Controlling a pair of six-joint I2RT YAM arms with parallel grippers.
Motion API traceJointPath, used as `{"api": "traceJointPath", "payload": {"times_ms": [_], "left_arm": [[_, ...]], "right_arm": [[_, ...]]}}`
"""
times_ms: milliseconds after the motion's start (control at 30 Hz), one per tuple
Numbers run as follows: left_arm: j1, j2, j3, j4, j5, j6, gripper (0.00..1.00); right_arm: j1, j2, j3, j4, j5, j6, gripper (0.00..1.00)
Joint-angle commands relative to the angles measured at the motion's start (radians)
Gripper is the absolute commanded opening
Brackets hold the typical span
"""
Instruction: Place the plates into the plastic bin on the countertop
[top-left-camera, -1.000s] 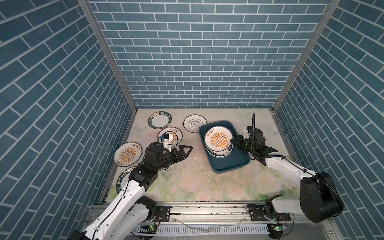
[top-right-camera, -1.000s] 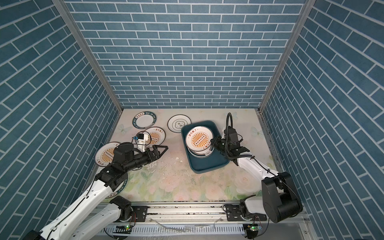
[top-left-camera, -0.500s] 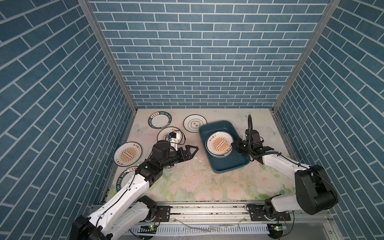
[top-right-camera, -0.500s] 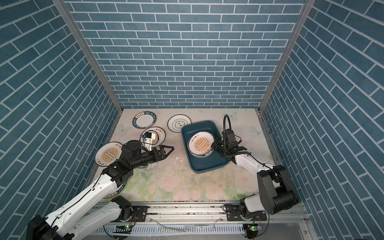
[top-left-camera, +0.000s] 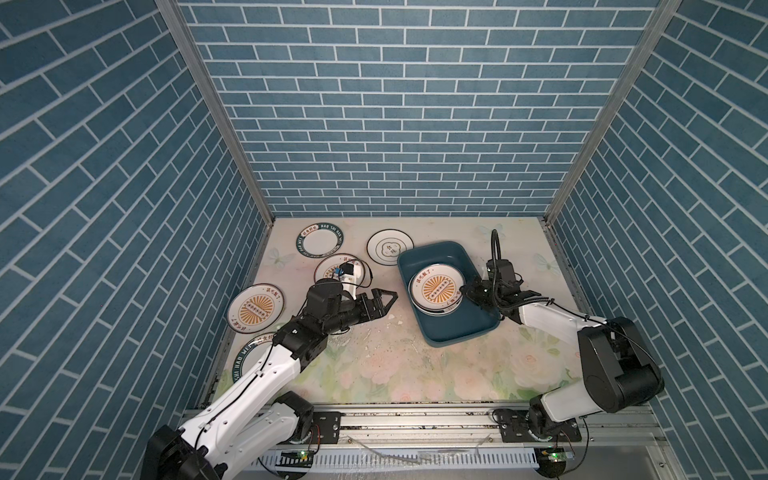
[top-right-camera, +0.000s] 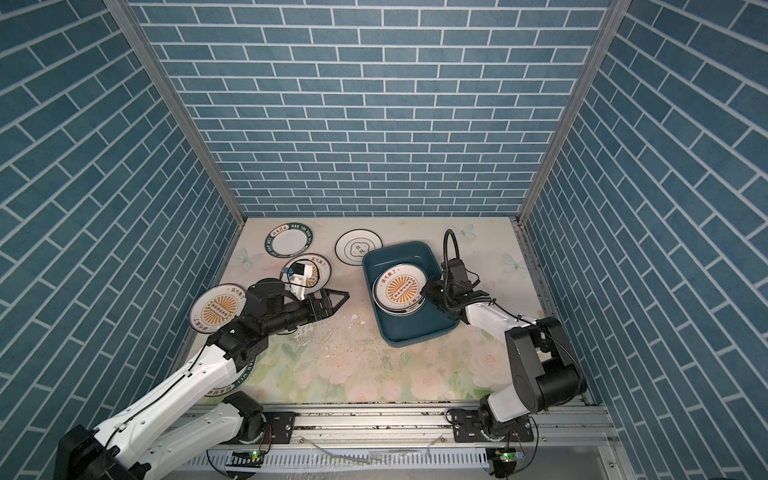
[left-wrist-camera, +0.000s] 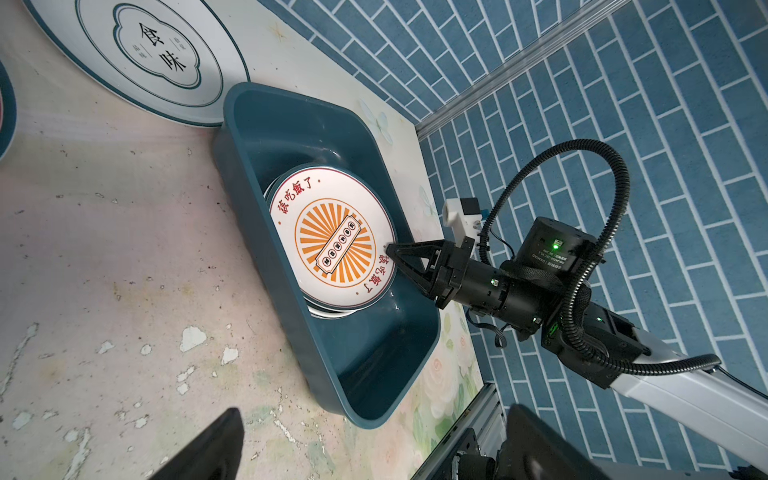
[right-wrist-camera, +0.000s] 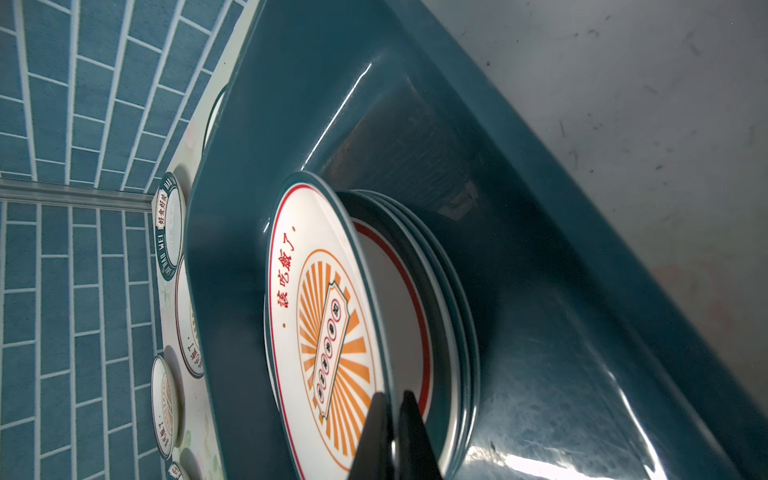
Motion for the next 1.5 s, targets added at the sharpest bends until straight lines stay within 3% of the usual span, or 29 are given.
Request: {"api": "traceJointPath", "payload": {"times_ms": [0,633,867,1133,1333,1467], "left_arm": [[-0.005,0.007,0.041,-0.01,-0.006,0.029,1.0],[-0.005,0.005,0.041,-0.055,-0.04,0.036,0.99],[-0.001,-0.049,0.069,-0.259,-0.233,0.028,1.0],[0.037,-0.119,0.049,-0.354,-0.299,0.013,0.99],[0.105,-0.135,0.017,-0.398,-0.305,0.005,0.99],[0.163,-0.143,-0.017,-0.422,-0.315,-0.035,1.0]], "right_arm": [[0.0,0.019,0.03,0.014,-0.023,-0.018,0.0],[0.0,-0.033,0.05,-0.085,-0.003,-0.062,0.49],[0.001,-0.107,0.054,-0.097,-0.015,-0.083,0.67],[0.007,-0.236,0.057,-0.137,0.016,-0.117,0.8],[0.047,-0.291,0.091,-0.165,0.01,-0.173,0.95],[0.086,-0.303,0.113,-0.168,0.012,-0.198,0.98]]}}
